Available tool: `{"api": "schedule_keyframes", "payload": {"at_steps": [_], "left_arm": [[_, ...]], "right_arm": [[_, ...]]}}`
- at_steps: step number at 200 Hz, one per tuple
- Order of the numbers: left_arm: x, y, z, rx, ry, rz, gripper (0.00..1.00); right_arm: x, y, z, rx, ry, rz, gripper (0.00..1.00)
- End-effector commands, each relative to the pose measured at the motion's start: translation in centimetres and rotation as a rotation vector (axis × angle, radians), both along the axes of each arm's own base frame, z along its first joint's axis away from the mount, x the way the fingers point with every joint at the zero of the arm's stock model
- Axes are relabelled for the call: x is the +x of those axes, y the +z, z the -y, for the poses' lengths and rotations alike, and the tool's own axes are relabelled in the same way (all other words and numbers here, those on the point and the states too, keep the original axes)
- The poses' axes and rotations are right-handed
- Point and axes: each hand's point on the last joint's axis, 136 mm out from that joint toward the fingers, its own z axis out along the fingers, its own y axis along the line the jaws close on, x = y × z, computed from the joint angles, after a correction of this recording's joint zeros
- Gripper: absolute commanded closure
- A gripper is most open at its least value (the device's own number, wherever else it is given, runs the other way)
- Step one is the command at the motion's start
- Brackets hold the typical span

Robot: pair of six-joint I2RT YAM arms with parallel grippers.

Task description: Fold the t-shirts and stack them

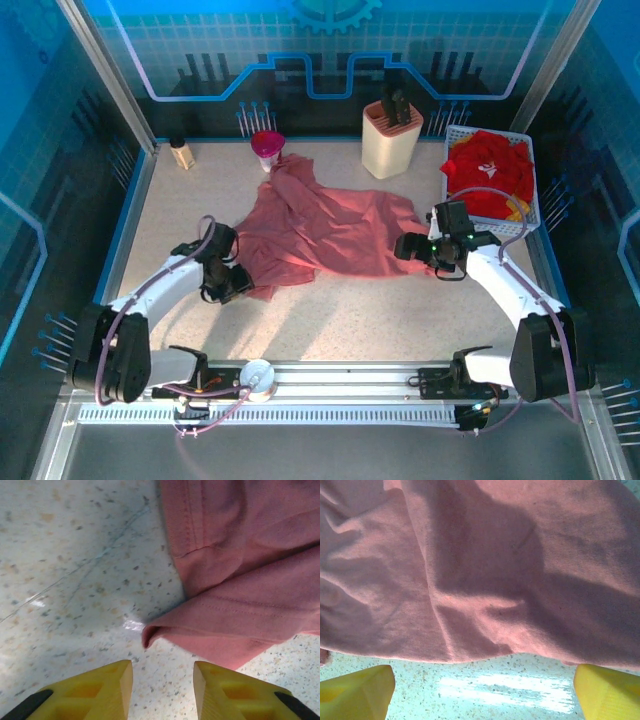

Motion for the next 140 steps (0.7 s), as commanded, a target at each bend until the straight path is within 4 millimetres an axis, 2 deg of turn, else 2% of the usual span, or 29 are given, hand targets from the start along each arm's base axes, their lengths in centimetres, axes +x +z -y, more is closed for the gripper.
{"api": "schedule_keyframes", "payload": {"at_steps": [1,48,99,140], "left_arm": [[0.6,-0.7,0.5,0.015,-0.042,0.032,0.63],[1.2,-1.7,-0.1,0.071,-0.061,0.028,0.66],[0.9,-2.6,-0.2,0.101,-0.091,0.001,0.68],[1.1,-1.4,-0.3,0.104,-0.072,0.026,0.63]], "right_arm": [[-0.9,-0.2,0.4,0.019,-0.018,-0.021,0.07],[-1.5,-0.6,0.9,0.033,-0.036,-0.034,0.07],[-1.6,-0.6,1.4,0.047,-0.053,-0.031,0.08],[-1.5,-0.5,1.4,0.054,-0.051,-0.030,0.08]]}}
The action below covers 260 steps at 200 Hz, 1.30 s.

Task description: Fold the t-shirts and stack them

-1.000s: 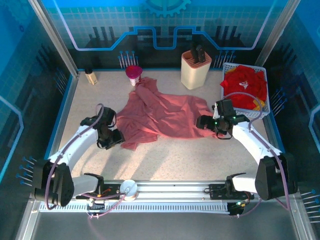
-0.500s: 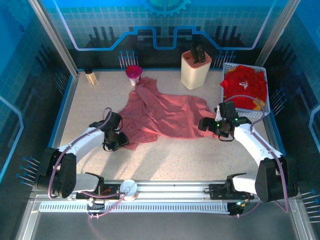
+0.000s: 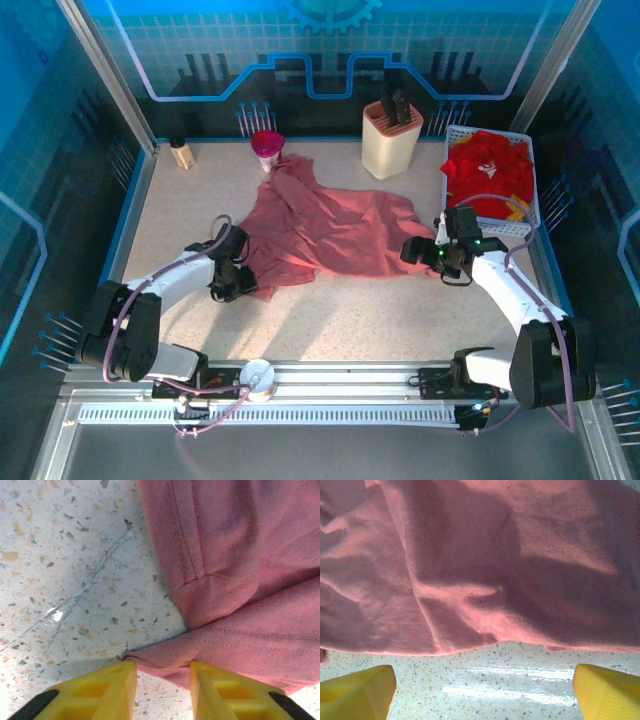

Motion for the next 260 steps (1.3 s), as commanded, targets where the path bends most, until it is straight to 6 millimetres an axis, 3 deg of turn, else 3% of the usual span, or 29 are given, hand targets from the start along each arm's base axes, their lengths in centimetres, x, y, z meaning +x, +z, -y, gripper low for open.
{"api": "schedule_keyframes", "payload": {"at_steps": [1,44,70,97,153,196,225,260], "left_arm": [[0.2,0.9,-0.3,0.023,-0.011,0.026,0.63],[0.7,2.7,0.4,-0.014,0.014,0.047,0.58],[1.5,4.5,2.5,-0.036,-0.015,0.089,0.58],[2.6,5.8,5.6,-0.005,-0.169,0.154,0.55],[4.6,4.1,12.1,0.103,-0.410,0.143,0.51],[6.5,1.9,14.9,0.184,-0.468,0.114,0.50],[7.2,0.7,15.5,0.232,-0.478,0.093,0.51],[7.0,-0.7,14.8,0.282,-0.476,0.047,0.60]], "right_arm": [[-0.5,0.2,0.2,0.023,-0.009,-0.012,0.08],[-0.4,0.0,0.1,0.037,-0.011,-0.013,0.09],[-0.4,0.0,0.0,0.042,-0.012,-0.015,0.09],[-0.5,0.0,0.0,0.043,-0.012,-0.016,0.09],[-1.0,-0.8,0.6,0.024,-0.039,-0.048,0.08],[-2.0,-1.6,2.5,-0.029,-0.140,-0.099,0.09],[-3.1,-2.7,4.8,-0.053,-0.268,-0.142,0.11],[-2.9,-4.1,5.3,-0.008,-0.309,-0.149,0.16]]}}
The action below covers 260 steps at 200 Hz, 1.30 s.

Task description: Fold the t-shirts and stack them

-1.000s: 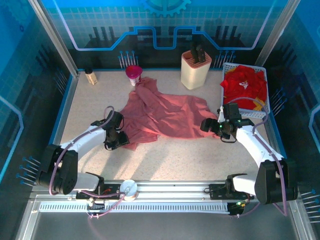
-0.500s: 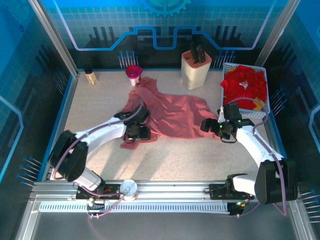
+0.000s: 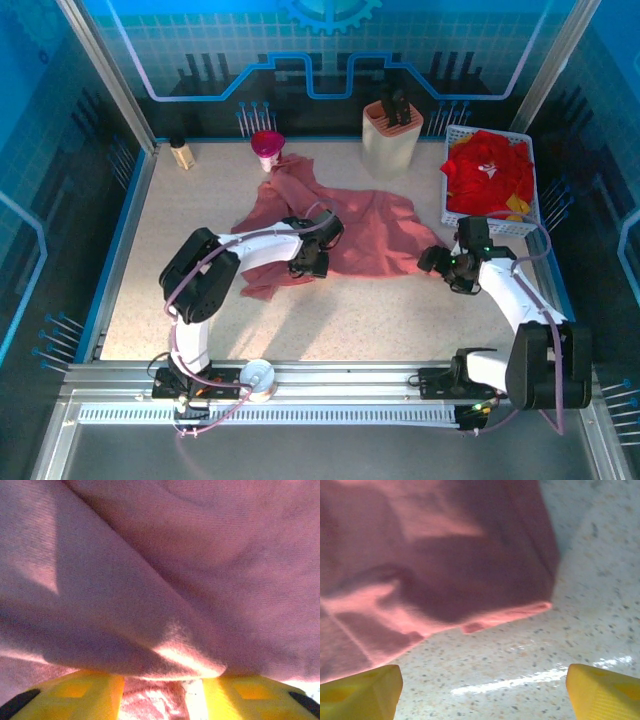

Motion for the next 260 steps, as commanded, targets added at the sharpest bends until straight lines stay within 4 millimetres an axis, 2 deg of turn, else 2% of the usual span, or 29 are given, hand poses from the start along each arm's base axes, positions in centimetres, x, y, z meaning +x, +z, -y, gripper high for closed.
{"api": "schedule_keyframes", "payload": {"at_steps": [1,37,56,73,90,104,119,125,133,154,214,241,251,255,260], "left_arm": [[-0.4,-0.6,-1.2,0.087,-0.008,-0.024,0.61],[-1.0,-1.0,-2.7,0.150,-0.007,-0.033,0.78],[-1.4,-0.7,-3.4,0.167,-0.015,-0.028,0.90],[-1.8,-0.1,-4.0,0.179,-0.031,-0.032,0.96],[-2.1,0.7,-4.2,0.182,-0.052,-0.033,1.00],[-2.4,1.4,-4.6,0.191,-0.069,-0.028,1.00],[-2.5,2.2,-5.3,0.193,-0.080,-0.025,1.00],[-2.6,2.5,-5.5,0.190,-0.085,-0.023,1.00],[-2.5,3.1,-5.8,0.186,-0.091,-0.014,1.00],[-2.5,4.7,-7.1,0.198,-0.100,0.003,1.00],[-1.8,8.1,-11.2,0.168,-0.046,0.028,1.00],[-0.9,9.4,-12.4,0.168,-0.042,0.039,1.00],[-0.4,9.8,-12.5,0.158,-0.037,0.040,1.00],[-0.4,9.8,-12.4,0.149,-0.036,0.034,1.00],[-0.1,10.0,-12.3,0.138,-0.035,0.035,1.00]], "right_arm": [[-0.2,-0.9,0.6,0.013,-0.054,-0.016,0.16],[1.0,-2.7,0.6,0.013,-0.036,-0.053,0.27],[1.8,-3.4,0.4,0.025,-0.023,-0.051,0.37],[2.4,-3.7,0.3,0.024,-0.013,-0.054,0.45],[3.0,-3.6,0.3,0.024,0.003,-0.036,0.51],[3.6,-3.3,0.2,0.016,0.025,-0.015,0.61],[4.0,-2.8,0.5,-0.006,0.032,-0.009,0.67],[4.2,-2.6,0.6,-0.011,0.037,-0.003,0.72],[4.5,-2.4,0.5,-0.012,0.051,0.006,0.83],[5.0,-1.6,0.3,-0.016,0.080,0.012,0.99],[5.3,0.7,-0.3,-0.030,0.120,0.068,1.00],[6.2,2.4,0.0,-0.065,0.140,0.095,1.00],[6.1,2.5,-0.4,-0.044,0.143,0.089,1.00],[6.8,3.5,-0.7,-0.032,0.149,0.117,1.00],[6.8,3.6,-1.1,-0.016,0.159,0.121,0.95]]}}
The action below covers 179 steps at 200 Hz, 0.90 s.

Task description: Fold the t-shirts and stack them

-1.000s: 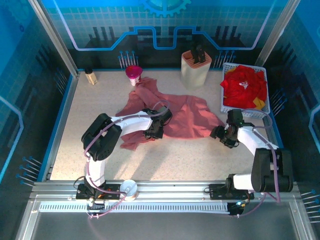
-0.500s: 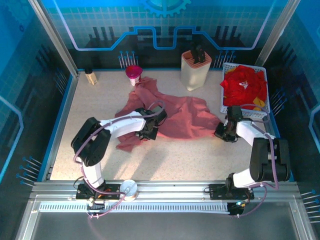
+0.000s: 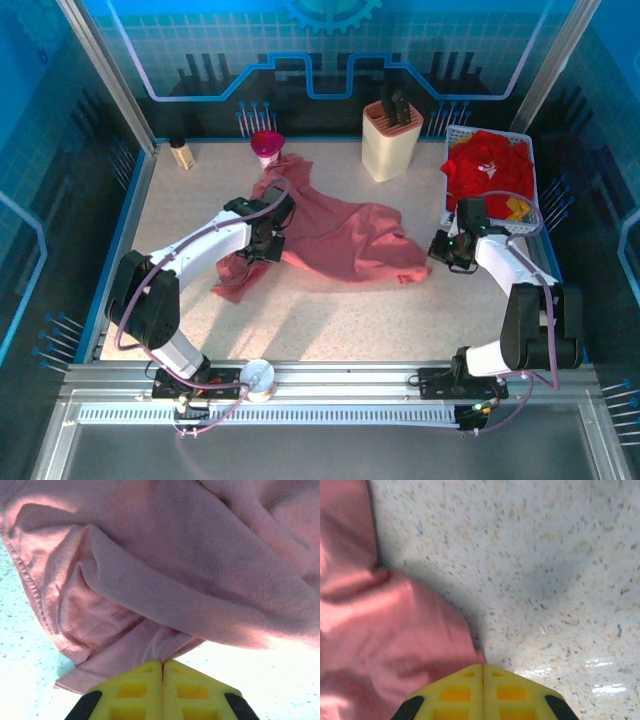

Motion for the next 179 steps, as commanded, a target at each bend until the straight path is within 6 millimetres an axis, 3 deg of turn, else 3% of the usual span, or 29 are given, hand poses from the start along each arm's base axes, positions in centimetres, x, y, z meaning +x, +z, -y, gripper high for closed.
{"api": "schedule_keyframes", "payload": {"at_steps": [1,9,20,25,54,72,98,114,150,179], "left_arm": [[0.4,1.8,-0.3,-0.013,-0.029,-0.006,1.00],[0.6,1.9,0.0,-0.025,-0.029,-0.009,1.00],[0.7,1.9,0.5,-0.047,-0.026,-0.018,1.00],[0.7,1.9,0.6,-0.054,-0.024,-0.023,1.00],[0.4,1.2,0.9,-0.071,-0.007,-0.042,1.00],[0.2,0.9,0.7,-0.063,-0.006,-0.047,1.00],[0.0,0.7,0.6,-0.062,-0.005,-0.051,1.00],[0.1,0.7,0.6,-0.059,-0.005,-0.049,1.00],[0.1,0.6,0.5,-0.053,-0.009,-0.048,1.00],[-0.1,0.5,0.1,-0.035,-0.019,-0.047,1.00]], "right_arm": [[0.8,2.6,-1.4,0.028,0.056,0.048,0.94],[0.5,2.4,-2.0,0.043,0.069,0.043,0.85],[0.1,2.4,-3.1,0.077,0.096,0.039,0.65],[-1.0,1.4,-3.6,0.094,0.107,0.005,0.58],[-4.6,-0.2,-6.3,0.077,0.190,-0.017,0.17],[-6.7,-1.3,-6.9,0.061,0.208,-0.051,0.12],[-8.8,-2.6,-7.4,0.053,0.206,-0.082,0.11],[-9.3,-3.2,-7.7,0.053,0.208,-0.085,0.17],[-8.6,-3.7,-8.3,0.053,0.218,-0.090,0.47],[-6.5,-2.7,-8.1,0.006,0.226,-0.067,0.80]]}}
